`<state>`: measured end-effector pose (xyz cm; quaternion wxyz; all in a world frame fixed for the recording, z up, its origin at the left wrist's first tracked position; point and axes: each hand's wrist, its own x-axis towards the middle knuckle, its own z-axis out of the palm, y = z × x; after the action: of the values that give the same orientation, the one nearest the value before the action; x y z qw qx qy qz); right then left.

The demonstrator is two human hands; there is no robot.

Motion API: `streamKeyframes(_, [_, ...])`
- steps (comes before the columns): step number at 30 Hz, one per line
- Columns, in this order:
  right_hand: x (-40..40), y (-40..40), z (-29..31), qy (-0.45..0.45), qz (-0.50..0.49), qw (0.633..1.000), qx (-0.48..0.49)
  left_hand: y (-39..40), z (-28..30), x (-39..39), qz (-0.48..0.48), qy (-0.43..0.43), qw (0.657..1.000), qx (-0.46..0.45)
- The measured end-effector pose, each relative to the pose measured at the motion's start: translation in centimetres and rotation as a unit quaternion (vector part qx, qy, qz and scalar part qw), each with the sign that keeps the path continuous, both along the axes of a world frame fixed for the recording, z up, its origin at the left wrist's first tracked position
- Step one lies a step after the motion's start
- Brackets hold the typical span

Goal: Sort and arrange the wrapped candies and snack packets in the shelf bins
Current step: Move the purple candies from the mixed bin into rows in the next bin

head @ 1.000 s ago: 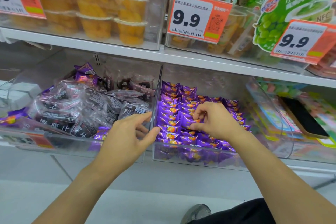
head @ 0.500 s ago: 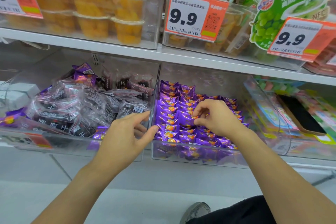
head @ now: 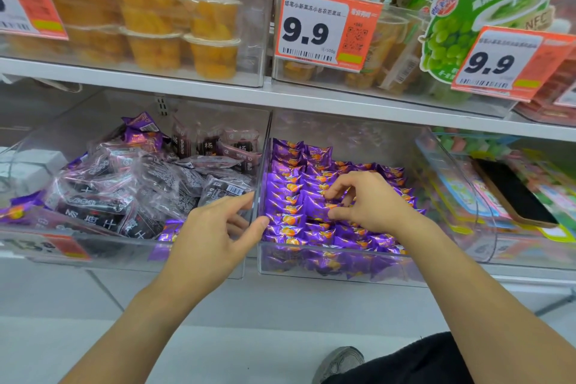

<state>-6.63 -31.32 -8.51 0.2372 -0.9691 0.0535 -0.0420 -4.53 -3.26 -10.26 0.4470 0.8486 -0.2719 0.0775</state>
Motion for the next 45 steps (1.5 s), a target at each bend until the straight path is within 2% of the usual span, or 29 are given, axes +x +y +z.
streamKeyframes(13, [-0.5,-0.4,0.4,0.040,0.007,0.998,0.040,-0.1,0.1,-0.1,0.014,0.020,1.000,0.002])
streamKeyframes(22, [-0.1,-0.2,0.6,0.046,-0.011,0.998,0.044,0.3,0.9,0.5,-0.022,0.121,0.992,0.005])
streamKeyframes(26, [-1.2,-0.9,2.0,0.019,-0.038,0.999,0.026,1.6,1.6,1.5,-0.080,0.169,0.982,0.022])
streamKeyframes(28, [-1.8,-0.4,2.6,-0.032,-0.040,0.998,0.029,2.6,2.7,1.8,-0.085,0.141,0.986,0.029])
streamKeyframes(33, [-3.1,6.4,4.4,-0.176,0.030,0.979,0.097,7.3,5.1,4.4,0.021,-0.008,0.997,0.080])
streamKeyframes(38, [-0.2,15.7,5.8,-0.175,0.171,0.961,0.132,12.5,3.3,10.1,0.131,-0.110,0.980,0.102])
streamKeyframes(41, [5.2,20.6,5.8,-0.129,0.179,0.961,0.165,13.5,3.1,12.6,0.134,-0.045,0.982,0.121])
streamKeyframes(45, [14.7,24.3,4.8,-0.092,0.118,0.978,0.144,13.6,2.2,14.7,0.092,0.043,0.952,0.290])
